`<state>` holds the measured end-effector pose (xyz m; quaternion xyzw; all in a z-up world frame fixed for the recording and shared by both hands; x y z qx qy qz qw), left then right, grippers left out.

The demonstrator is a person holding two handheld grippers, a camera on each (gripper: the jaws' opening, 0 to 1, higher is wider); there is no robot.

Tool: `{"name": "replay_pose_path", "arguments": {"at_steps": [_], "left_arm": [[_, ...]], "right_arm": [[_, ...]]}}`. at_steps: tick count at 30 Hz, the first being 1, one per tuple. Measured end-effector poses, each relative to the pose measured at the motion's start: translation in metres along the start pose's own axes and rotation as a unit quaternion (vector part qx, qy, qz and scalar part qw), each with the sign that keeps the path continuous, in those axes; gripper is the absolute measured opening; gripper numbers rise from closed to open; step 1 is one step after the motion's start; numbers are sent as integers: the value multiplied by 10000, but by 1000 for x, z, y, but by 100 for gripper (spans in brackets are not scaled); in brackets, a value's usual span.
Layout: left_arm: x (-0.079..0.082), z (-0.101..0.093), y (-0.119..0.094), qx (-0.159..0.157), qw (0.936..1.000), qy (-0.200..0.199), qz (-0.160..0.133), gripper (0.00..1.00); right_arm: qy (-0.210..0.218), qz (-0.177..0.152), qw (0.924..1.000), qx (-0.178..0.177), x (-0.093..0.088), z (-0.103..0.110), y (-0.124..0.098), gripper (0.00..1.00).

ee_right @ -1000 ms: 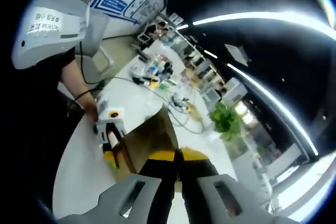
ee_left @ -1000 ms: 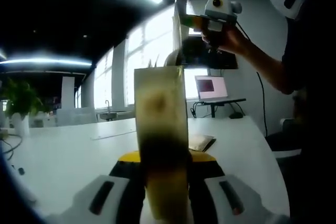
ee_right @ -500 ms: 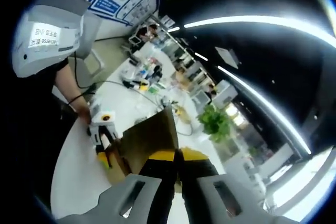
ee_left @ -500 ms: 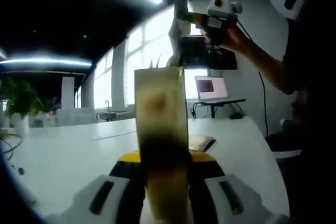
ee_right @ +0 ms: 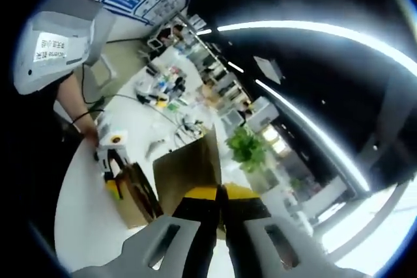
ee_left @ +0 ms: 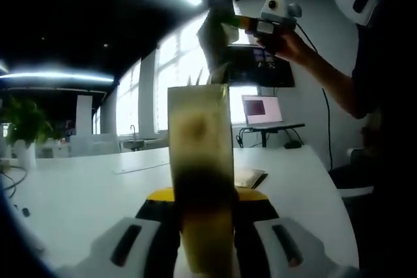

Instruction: Extract single mask from mask box in order stack masks on table

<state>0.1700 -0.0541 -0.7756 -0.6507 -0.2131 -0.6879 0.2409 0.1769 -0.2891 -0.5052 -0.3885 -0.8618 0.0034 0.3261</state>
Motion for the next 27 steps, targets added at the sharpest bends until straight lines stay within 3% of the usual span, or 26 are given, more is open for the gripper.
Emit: {"name": "replay_pose_path", "arguments": {"at_steps": [11, 20, 23, 27], "left_arm": [[0, 1, 0, -4, 10000, -7, 1, 33], [-1, 1, 0, -11, 10000, -14, 5, 33], [-1, 1, 1, -15, 10000, -17, 13, 33], [-1, 0, 1, -13, 10000, -17, 25, 33]], "right_arm": [[21, 467, 9986, -227, -22, -6, -3, 0], [252, 967, 9944, -358, -60, -13, -7, 0], [263, 1274, 9905, -435, -78, -15, -5, 0], [456, 1426, 9877, -457, -99, -16, -3, 0]]}}
Point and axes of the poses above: the point that each gripper's makers call its tool centre point, and the gripper's own axes: y roughly forward along the fingers, z roughly to its left, x roughly out of its top, the point moved 10 cm from there along -y, roughly backward along the fingers, and after that the axes turned 5 degrees about z, right-handed, at the moved point
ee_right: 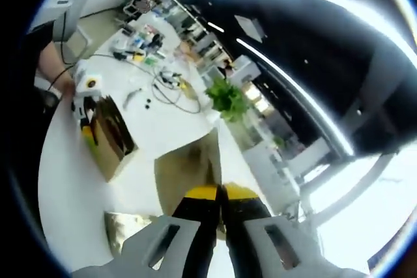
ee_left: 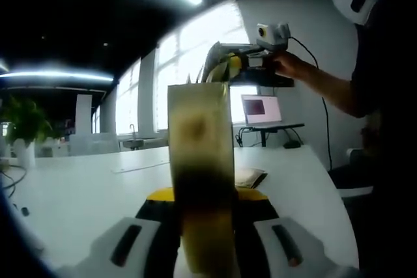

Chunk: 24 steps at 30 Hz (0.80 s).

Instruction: Extract single mask from mask box in order stack masks on table

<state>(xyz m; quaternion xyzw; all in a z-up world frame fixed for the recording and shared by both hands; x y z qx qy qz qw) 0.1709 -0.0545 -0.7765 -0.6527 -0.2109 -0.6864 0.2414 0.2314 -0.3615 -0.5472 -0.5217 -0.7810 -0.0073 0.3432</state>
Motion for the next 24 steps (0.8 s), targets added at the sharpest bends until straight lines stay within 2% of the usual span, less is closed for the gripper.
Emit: {"name": "replay_pose_path", "arguments": {"at_steps": [5, 16, 24], "left_arm": [[0, 0, 1, 3, 10000, 4, 14, 33], [-1, 0, 1, 9, 10000, 13, 57, 33], [-1, 0, 1, 10, 10000, 6, 67, 33]], "right_arm": [[85, 157, 9998, 23, -13, -1, 8, 0], [50, 490, 9988, 59, -31, 3, 33, 0], [-29, 792, 9969, 5, -53, 10, 46, 0]]}}
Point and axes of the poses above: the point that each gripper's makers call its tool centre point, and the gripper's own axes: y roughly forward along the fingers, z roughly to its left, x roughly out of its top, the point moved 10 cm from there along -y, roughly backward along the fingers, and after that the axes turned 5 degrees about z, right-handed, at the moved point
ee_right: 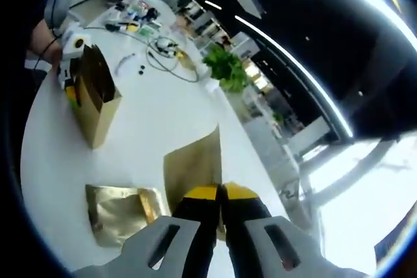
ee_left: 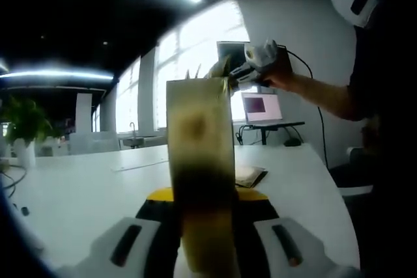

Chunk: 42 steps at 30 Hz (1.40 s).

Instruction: Extract single mask from mask box in order stack masks on table

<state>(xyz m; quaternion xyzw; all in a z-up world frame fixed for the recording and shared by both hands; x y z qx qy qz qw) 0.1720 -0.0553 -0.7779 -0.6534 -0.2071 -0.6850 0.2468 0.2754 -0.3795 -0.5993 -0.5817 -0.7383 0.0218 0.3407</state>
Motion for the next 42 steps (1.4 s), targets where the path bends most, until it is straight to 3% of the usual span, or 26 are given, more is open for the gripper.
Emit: {"name": "replay_pose_path", "arguments": {"at_steps": [9, 15, 22, 29, 42], "left_arm": [[0, 0, 0, 2, 10000, -7, 2, 33], [0, 0, 0, 3, 10000, -4, 6, 33], [-1, 0, 0, 10, 10000, 9, 11, 33], [-1, 0, 0, 7, 10000, 3, 14, 33], [-1, 0, 0, -2, 10000, 2, 15, 33]], "right_arm": [[58, 290, 9995, 78, -25, 12, 14, 0], [15, 401, 9992, 76, -30, 19, 18, 0], [-889, 879, 9922, 25, -27, 44, 25, 0], [-1199, 858, 9891, 29, -17, 76, 14, 0], [-1064, 760, 9913, 130, -25, 123, -3, 0]]}}
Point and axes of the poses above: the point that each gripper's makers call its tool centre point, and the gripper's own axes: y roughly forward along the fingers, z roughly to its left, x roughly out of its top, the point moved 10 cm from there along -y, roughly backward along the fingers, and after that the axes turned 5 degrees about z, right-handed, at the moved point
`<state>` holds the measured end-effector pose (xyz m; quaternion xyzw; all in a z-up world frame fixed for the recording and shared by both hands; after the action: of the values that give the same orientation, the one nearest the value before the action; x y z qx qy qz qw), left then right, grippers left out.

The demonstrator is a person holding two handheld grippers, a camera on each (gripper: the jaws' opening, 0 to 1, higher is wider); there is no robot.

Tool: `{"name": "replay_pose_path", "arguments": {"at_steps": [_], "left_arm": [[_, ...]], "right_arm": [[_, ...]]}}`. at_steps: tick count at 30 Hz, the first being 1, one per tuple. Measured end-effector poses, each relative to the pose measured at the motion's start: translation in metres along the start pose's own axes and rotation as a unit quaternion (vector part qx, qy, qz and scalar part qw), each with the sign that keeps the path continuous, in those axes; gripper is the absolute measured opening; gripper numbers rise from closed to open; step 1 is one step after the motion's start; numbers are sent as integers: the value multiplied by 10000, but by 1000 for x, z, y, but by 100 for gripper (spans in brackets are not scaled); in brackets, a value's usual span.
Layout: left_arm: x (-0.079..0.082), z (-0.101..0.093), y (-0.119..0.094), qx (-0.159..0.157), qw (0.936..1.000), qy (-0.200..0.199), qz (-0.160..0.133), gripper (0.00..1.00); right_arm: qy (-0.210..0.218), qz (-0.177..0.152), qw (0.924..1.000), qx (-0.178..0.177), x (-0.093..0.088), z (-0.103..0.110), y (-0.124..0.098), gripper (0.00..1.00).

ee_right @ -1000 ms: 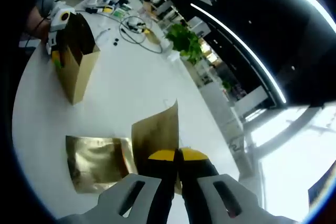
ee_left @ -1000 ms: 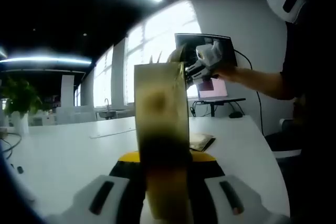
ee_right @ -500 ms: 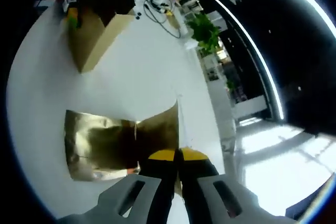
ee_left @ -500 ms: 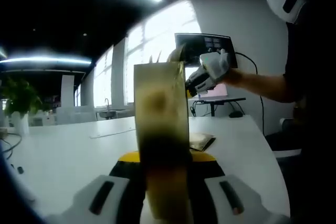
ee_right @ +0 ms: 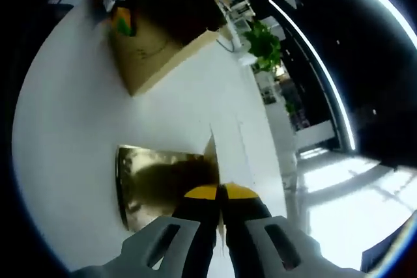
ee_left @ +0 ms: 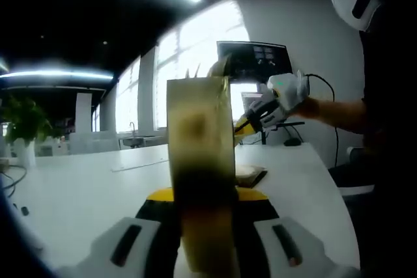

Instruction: Extract single mask from mask box in order stack masks on table

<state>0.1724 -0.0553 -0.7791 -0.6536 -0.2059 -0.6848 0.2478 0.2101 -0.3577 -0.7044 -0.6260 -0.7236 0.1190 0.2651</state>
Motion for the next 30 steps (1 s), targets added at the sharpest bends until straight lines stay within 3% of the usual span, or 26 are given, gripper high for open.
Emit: {"name": "replay_pose_path", "arguments": {"at_steps": [8, 30], "left_arm": [[0, 0, 0, -1, 10000, 4, 1, 33], [0, 0, 1, 11, 10000, 13, 5, 33]], "right_arm": [[-45, 118, 9998, 159, -3, 24, 4, 0], [195, 148, 9983, 528, -7, 49, 14, 0]]}}
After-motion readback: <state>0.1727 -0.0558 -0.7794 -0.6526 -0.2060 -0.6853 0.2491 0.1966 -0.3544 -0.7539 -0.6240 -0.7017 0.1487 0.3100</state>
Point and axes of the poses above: the point that each gripper's makers call its tool centre point, and the gripper's own axes: y roughly forward along the fingers, z roughly to its left, x roughly out of its top, the point moved 10 cm from there along -y, roughly backward along the fingers, and after that the axes turned 5 degrees about z, right-handed, at the moved point
